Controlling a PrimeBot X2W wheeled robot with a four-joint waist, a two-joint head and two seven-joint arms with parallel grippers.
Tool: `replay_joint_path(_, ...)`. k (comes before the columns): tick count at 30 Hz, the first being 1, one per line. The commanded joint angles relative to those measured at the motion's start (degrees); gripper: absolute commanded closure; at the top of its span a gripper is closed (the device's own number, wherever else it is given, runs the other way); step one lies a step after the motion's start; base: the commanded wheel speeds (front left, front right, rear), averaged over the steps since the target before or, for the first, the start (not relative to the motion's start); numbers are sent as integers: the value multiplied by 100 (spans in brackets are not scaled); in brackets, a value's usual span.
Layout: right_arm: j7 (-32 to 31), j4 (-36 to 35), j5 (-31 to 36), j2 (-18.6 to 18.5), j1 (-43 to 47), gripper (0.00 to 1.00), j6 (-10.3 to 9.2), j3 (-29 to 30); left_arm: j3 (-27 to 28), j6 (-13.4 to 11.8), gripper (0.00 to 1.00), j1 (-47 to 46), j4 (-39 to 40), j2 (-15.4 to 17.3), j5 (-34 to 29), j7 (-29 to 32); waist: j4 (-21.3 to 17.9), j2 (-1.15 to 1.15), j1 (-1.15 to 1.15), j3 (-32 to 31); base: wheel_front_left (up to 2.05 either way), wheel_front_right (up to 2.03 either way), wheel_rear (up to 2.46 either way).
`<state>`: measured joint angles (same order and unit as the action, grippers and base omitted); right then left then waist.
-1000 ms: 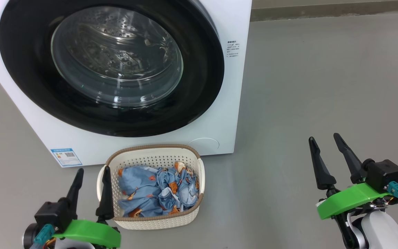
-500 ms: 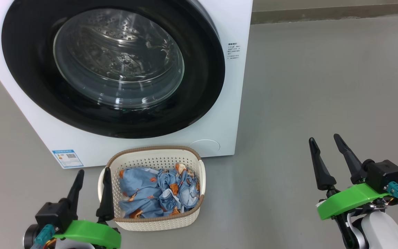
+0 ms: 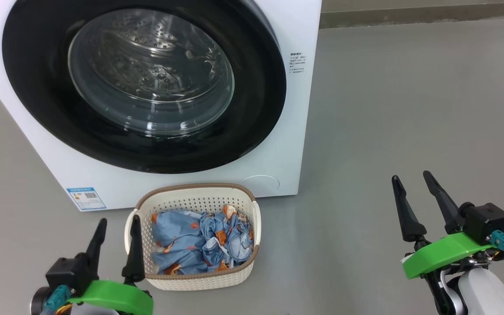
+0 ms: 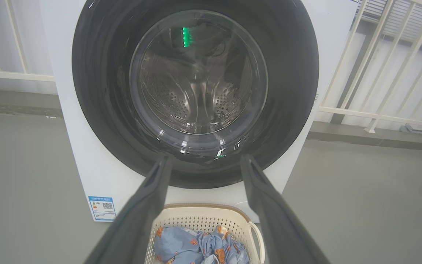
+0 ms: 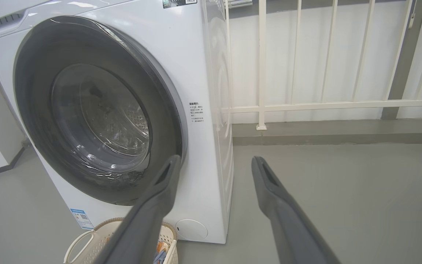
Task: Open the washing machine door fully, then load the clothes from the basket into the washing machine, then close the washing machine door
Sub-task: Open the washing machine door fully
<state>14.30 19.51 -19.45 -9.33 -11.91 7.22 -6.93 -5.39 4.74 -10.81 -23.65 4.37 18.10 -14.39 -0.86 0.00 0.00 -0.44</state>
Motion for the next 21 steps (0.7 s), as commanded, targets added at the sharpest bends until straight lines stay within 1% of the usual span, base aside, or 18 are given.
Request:
replay_joint_path(1,70,-109,41,-61,-212,0,26,-82,165,-40,0,-281,100,99,25,-61,0,0,0,2,0,0,0)
replay_joint_path(15,70,14,15,-142,-284,0,26,81,212,-129,0,-278,191,54,-4,-61,78,0,0,74,0,0,0)
replay_joint_path(21,70,86,-30,-188,-368,0,26,180,231,-120,0,-291,194,59,-41,-61,120,0,0,142,0,0,0)
